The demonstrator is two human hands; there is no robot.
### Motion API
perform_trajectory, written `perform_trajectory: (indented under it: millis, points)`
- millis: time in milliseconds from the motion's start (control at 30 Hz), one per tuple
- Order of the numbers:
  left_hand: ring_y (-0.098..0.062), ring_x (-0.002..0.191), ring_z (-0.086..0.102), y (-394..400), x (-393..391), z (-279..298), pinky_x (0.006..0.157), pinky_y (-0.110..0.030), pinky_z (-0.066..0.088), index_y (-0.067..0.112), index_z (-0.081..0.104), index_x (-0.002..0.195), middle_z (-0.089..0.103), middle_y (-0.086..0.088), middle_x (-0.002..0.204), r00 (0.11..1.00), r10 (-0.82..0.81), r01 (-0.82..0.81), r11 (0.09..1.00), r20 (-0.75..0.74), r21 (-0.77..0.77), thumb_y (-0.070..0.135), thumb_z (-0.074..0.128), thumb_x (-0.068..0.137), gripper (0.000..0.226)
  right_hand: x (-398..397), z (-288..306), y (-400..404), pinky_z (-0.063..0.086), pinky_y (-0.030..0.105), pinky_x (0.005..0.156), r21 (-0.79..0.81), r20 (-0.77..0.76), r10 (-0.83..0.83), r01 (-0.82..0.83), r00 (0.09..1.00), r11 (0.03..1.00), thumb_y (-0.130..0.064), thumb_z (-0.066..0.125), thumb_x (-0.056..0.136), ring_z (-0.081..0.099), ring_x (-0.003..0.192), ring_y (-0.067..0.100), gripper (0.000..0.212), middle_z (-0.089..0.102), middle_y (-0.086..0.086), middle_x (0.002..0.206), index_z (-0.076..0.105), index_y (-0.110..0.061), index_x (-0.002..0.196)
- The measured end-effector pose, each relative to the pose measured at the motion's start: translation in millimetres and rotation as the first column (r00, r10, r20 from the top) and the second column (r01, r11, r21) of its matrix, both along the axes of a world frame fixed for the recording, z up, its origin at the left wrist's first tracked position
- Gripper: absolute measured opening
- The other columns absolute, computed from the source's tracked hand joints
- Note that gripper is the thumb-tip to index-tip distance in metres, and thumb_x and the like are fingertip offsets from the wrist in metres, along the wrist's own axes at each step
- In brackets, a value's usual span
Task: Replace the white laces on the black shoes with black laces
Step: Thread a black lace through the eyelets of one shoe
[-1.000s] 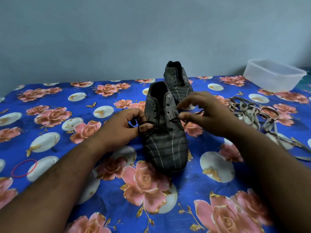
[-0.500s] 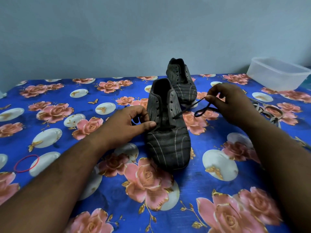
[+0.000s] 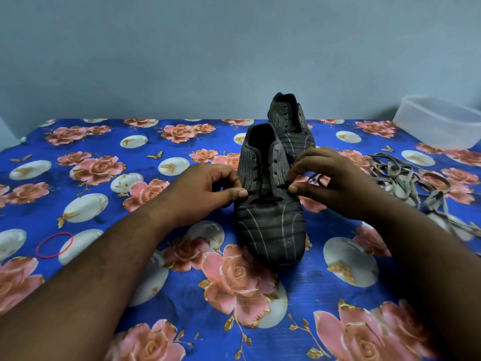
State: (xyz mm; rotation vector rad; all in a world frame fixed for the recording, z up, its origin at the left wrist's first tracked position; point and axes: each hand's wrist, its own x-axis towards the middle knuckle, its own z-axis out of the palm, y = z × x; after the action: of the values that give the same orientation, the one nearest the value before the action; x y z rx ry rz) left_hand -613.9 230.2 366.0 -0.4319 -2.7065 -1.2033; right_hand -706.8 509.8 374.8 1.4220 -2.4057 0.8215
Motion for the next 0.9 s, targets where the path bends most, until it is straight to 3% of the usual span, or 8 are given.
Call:
perform_trajectory:
  millis: [133, 267, 400, 500, 600, 733, 833, 900]
  points:
    - [-0.009, 0.069, 0.059, -1, 1, 2, 0.069, -0.03, 0.05, 0.026, 0.066, 0.082, 0.065, 0.01, 0.074, 1.0, 0.001, 0.0, 0.995, 0.014, -0.101, 0.035, 0.069, 0.094, 0.015, -3, -1, 2, 0.043, 0.024, 0.085, 0.003, -0.038, -0.019, 0.019, 0.999, 1.0, -0.047, 0.064, 0.094, 0.056, 0.095, 0.016, 0.026, 0.064, -0.007, 0.099, 0.069, -0.023, 0.093]
    - [-0.011, 0.074, 0.059, -3, 1, 5, 0.068, -0.026, 0.047, 0.022, 0.068, 0.084, 0.067, 0.007, 0.078, 0.999, -0.011, 0.016, 0.986, 0.031, -0.169, 0.033, 0.067, 0.095, 0.015, -3, 0, 6, 0.033, 0.008, 0.083, 0.045, -0.06, -0.07, 0.073, 0.996, 0.996, -0.045, 0.057, 0.094, 0.052, 0.094, 0.016, 0.028, 0.063, -0.004, 0.098, 0.067, -0.019, 0.094]
    - [-0.01, 0.076, 0.062, -3, 3, 4, 0.07, -0.024, 0.051, 0.024, 0.07, 0.086, 0.068, 0.008, 0.081, 0.999, 0.0, 0.002, 0.998, 0.038, -0.065, 0.032, 0.071, 0.092, 0.01, -1, 2, 4, 0.033, 0.007, 0.081, 0.041, -0.082, -0.057, 0.061, 0.995, 0.997, -0.042, 0.061, 0.098, 0.051, 0.089, 0.013, 0.024, 0.064, -0.007, 0.093, 0.066, -0.02, 0.093]
    - [-0.009, 0.099, 0.058, 7, 1, 3, 0.083, -0.018, 0.044, 0.035, 0.069, 0.098, 0.061, 0.013, 0.099, 0.997, 0.043, -0.043, 0.999, -0.07, 0.007, 0.037, 0.069, 0.094, 0.005, 0, 6, 5, 0.033, 0.008, 0.079, 0.001, -0.071, -0.052, 0.053, 0.996, 0.999, -0.037, 0.064, 0.096, 0.052, 0.088, 0.014, 0.019, 0.066, -0.008, 0.089, 0.067, -0.018, 0.092]
    - [-0.006, 0.115, 0.045, 31, 1, 0, 0.098, -0.031, 0.034, 0.042, 0.067, 0.096, 0.052, 0.017, 0.11, 0.977, 0.128, -0.133, 0.991, -0.173, -0.019, 0.041, 0.056, 0.092, 0.012, 2, 7, 5, 0.033, 0.007, 0.078, 0.001, -0.073, -0.062, 0.062, 0.995, 0.998, -0.036, 0.064, 0.094, 0.052, 0.089, 0.014, 0.018, 0.066, -0.007, 0.089, 0.067, -0.017, 0.092]
    - [-0.006, 0.113, 0.033, 60, 6, 3, 0.087, -0.032, 0.019, 0.039, 0.069, 0.096, 0.045, 0.018, 0.114, 0.94, 0.25, -0.296, 0.937, -0.233, -0.188, 0.047, 0.047, 0.085, 0.025, 2, 7, 5, 0.036, 0.007, 0.073, -0.008, -0.037, -0.093, 0.092, 0.995, 0.996, -0.026, 0.067, 0.096, 0.052, 0.091, 0.015, 0.01, 0.064, -0.007, 0.088, 0.067, -0.016, 0.095]
    - [-0.012, 0.12, 0.033, 61, 4, 1, 0.092, -0.034, 0.02, 0.039, 0.07, 0.097, 0.044, 0.017, 0.113, 0.954, 0.256, -0.288, 0.925, -0.153, -0.247, 0.054, 0.041, 0.084, 0.035, 4, 7, 2, 0.045, 0.018, 0.074, -0.011, 0.003, -0.095, 0.095, 0.995, 0.995, -0.027, 0.066, 0.097, 0.054, 0.091, 0.014, 0.009, 0.062, -0.014, 0.086, 0.064, -0.019, 0.096]
    - [-0.014, 0.121, 0.036, 58, 3, 0, 0.1, -0.036, 0.024, 0.048, 0.066, 0.086, 0.046, 0.018, 0.107, 0.97, 0.242, -0.241, 0.957, -0.015, -0.163, 0.06, 0.04, 0.081, 0.029, 4, 6, 1, 0.045, 0.018, 0.073, -0.014, 0.018, -0.083, 0.083, 0.996, 0.996, -0.03, 0.064, 0.097, 0.055, 0.09, 0.012, 0.009, 0.06, -0.02, 0.084, 0.063, -0.021, 0.096]
